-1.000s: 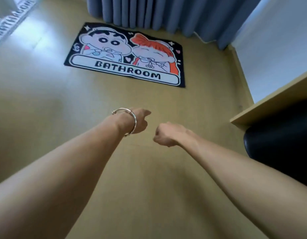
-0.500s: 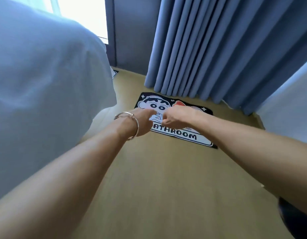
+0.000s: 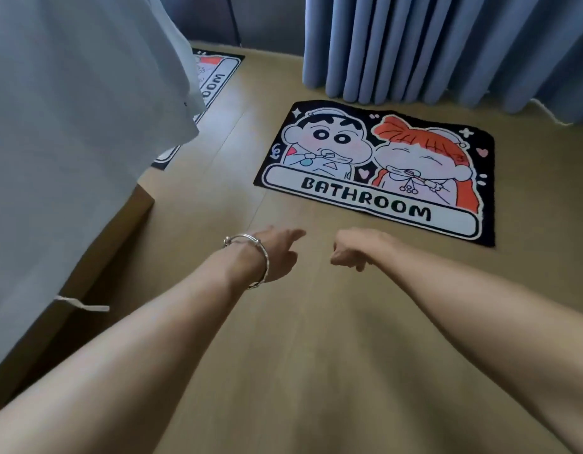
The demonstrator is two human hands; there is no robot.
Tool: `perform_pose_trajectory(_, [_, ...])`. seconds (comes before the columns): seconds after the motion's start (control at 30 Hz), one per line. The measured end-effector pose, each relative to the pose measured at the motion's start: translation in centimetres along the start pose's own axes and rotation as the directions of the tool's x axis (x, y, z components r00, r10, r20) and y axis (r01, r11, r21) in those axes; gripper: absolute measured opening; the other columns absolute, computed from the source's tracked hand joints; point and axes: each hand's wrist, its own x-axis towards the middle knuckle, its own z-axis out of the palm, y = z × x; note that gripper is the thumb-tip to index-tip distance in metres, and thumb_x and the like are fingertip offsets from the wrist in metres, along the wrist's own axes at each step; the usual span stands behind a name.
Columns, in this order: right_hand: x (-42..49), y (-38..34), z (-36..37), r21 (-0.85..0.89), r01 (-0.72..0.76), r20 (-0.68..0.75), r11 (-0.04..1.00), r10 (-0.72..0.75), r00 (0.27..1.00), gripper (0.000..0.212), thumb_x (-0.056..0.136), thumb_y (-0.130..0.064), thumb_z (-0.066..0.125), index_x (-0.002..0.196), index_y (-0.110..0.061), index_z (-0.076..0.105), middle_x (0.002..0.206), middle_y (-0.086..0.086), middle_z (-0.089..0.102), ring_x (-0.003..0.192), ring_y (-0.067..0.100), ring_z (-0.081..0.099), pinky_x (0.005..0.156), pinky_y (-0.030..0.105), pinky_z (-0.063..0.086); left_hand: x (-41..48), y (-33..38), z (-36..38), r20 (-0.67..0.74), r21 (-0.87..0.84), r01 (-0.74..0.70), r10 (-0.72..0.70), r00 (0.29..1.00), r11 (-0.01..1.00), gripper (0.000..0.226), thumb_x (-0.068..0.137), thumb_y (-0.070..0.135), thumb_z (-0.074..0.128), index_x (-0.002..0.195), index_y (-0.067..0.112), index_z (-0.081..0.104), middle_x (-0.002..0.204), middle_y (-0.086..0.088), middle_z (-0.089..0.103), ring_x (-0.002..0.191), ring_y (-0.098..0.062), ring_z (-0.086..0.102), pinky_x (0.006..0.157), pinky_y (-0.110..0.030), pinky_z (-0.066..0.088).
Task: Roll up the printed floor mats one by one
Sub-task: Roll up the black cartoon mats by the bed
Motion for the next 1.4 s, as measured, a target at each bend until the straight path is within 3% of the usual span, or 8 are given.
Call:
perform_pose_trajectory(0.2, [4.0, -0.8, -4.2, 0.137, 0.325, -0.236, 0.936, -0.288, 0.928, 0.029, 0.097, -0.025, 0.047, 0.114, -0.007, 0.061, 0.112, 0.013, 0.064, 0.096, 0.030, 0.059, 0.085, 0.037, 0.049, 3.3, 4.1, -3.7, -0.049, 0.074, 0.197, -0.194, 0.980, 0.978, 0.040, 0.097, 0.029, 0.039, 0.136, 0.033, 0.040, 0.113, -0.002, 0.064, 0.101, -0.026, 0.061, 0.075, -0.033, 0.049])
perform_pose_trajectory(0.33, [2.7, 3.2, -6.1, 0.271, 0.352, -0.130, 0.896, -0.329, 0.935, 0.031, 0.098, -0.014, 0.047, 0.127, -0.006, 0.054, 0.126, 0.016, 0.058, 0.113, 0.028, 0.055, 0.094, 0.034, 0.042, 5.1, 10.1, -7.3, -0.037, 0.177, 0.281, -0.279, 0.960, 0.943, 0.023, 0.095, 0.018, 0.043, 0.114, 0.021, 0.055, 0.088, -0.001, 0.058, 0.076, -0.022, 0.057, 0.060, -0.031, 0.042])
perform_pose_trajectory(0.5, [5.8, 8.5, -5.1, 0.189, 0.287, -0.140, 0.939, -0.264, 0.954, 0.022, 0.096, -0.012, 0.042, 0.103, -0.004, 0.061, 0.112, 0.017, 0.065, 0.099, 0.029, 0.061, 0.076, 0.033, 0.045, 9.6, 12.9, -6.0, 0.068, 0.100, 0.174, -0.182, 0.981, 0.980, 0.040, 0.096, 0.019, 0.043, 0.136, 0.025, 0.042, 0.116, -0.005, 0.060, 0.099, -0.024, 0.060, 0.068, -0.034, 0.044])
perform_pose_trajectory(0.73, [13.4, 11.4, -0.9, 0.044, 0.135, -0.340, 0.990, -0.112, 0.934, 0.022, 0.093, -0.015, 0.053, 0.114, -0.007, 0.053, 0.097, 0.005, 0.053, 0.080, 0.021, 0.056, 0.071, 0.037, 0.054, 14.1, 8.7, 0.3, 0.231, 0.051, 0.153, -0.161, 0.960, 0.987, 0.045, 0.097, 0.023, 0.037, 0.142, 0.025, 0.035, 0.134, -0.005, 0.052, 0.119, -0.027, 0.053, 0.094, -0.041, 0.048])
perform_pose_trajectory(0.93, [18.4, 11.4, 0.4, 0.132, 0.132, -0.429, 0.982, -0.063, 0.901, 0.030, 0.099, -0.030, 0.048, 0.123, -0.012, 0.045, 0.106, 0.007, 0.058, 0.087, 0.026, 0.060, 0.066, 0.035, 0.045, 16.2, 4.7, 4.4, 0.279, 0.046, 0.109, -0.117, 0.953, 0.993, 0.044, 0.097, 0.030, 0.036, 0.141, 0.028, 0.036, 0.132, -0.004, 0.054, 0.117, -0.027, 0.055, 0.093, -0.037, 0.049])
perform_pose_trajectory(1.13, [18.7, 10.5, -0.8, -0.170, 0.089, -0.480, 0.981, -0.161, 0.862, 0.021, 0.099, -0.003, 0.040, 0.084, -0.012, 0.051, 0.057, -0.002, 0.040, 0.047, 0.012, 0.045, 0.053, 0.027, 0.042, 16.8, 3.1, 4.2, 0.197, 0.014, 0.113, -0.113, 0.974, 0.994, 0.042, 0.096, 0.029, 0.035, 0.137, 0.029, 0.038, 0.126, -0.002, 0.057, 0.111, -0.027, 0.057, 0.087, -0.037, 0.050])
perform_pose_trajectory(1.27, [18.4, 10.1, -1.1, -0.150, 0.088, -0.503, 0.985, -0.152, 0.851, 0.020, 0.097, 0.000, 0.032, 0.097, -0.011, 0.049, 0.055, -0.003, 0.038, 0.047, 0.014, 0.045, 0.064, 0.034, 0.048, 17.2, 2.3, 3.1, 0.136, 0.022, 0.065, -0.067, 0.988, 0.998, 0.041, 0.097, 0.026, 0.036, 0.139, 0.026, 0.037, 0.130, -0.002, 0.054, 0.112, -0.026, 0.057, 0.087, -0.037, 0.050])
perform_pose_trajectory(1.4, [17.6, 11.0, 0.5, -0.163, 0.127, -0.503, 0.978, -0.193, 0.843, 0.017, 0.100, -0.002, 0.026, 0.103, -0.008, 0.041, 0.049, -0.005, 0.039, 0.038, 0.009, 0.035, 0.048, 0.028, 0.041, 18.6, 2.3, 2.7, -0.074, 0.004, 0.064, -0.063, 0.995, 0.998, 0.045, 0.096, 0.026, 0.045, 0.138, 0.023, 0.032, 0.129, -0.003, 0.046, 0.113, -0.024, 0.050, 0.081, -0.036, 0.050])
